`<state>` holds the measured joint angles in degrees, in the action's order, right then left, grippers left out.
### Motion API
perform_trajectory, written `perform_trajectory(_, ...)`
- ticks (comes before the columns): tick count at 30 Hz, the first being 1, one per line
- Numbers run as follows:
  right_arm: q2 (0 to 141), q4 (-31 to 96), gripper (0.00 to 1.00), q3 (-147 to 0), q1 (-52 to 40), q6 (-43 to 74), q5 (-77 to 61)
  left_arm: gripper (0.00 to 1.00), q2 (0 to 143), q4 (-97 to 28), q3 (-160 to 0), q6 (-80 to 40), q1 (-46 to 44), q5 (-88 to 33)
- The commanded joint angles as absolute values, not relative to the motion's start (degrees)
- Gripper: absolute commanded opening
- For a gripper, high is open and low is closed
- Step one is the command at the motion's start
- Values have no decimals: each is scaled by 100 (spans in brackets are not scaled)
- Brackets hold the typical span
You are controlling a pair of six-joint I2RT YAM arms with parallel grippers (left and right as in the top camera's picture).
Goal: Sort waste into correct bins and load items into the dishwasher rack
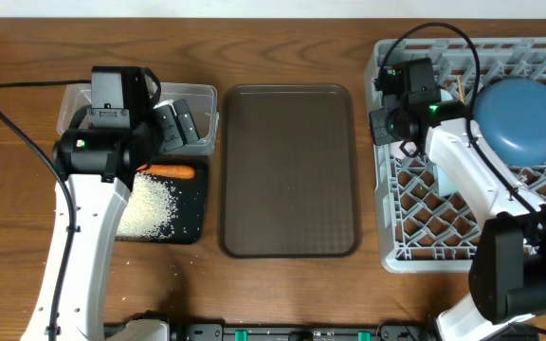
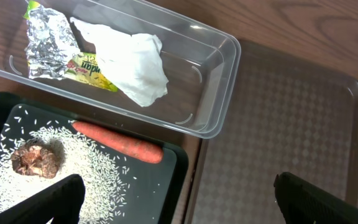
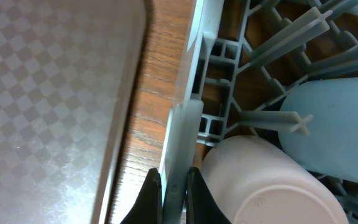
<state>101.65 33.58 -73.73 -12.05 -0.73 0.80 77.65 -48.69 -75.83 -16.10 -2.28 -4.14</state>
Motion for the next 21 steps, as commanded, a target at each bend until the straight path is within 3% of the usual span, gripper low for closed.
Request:
perform_trajectory(1,10138,3186,1,-7483,-1400,-628,-268,98,7782,-4882,-7640,-1553,-200,-405)
perform_trajectory(21,10138,2740,3,-7483,-1389,172,-130,98,7782,-4884,-7640,-1553,-200,-405)
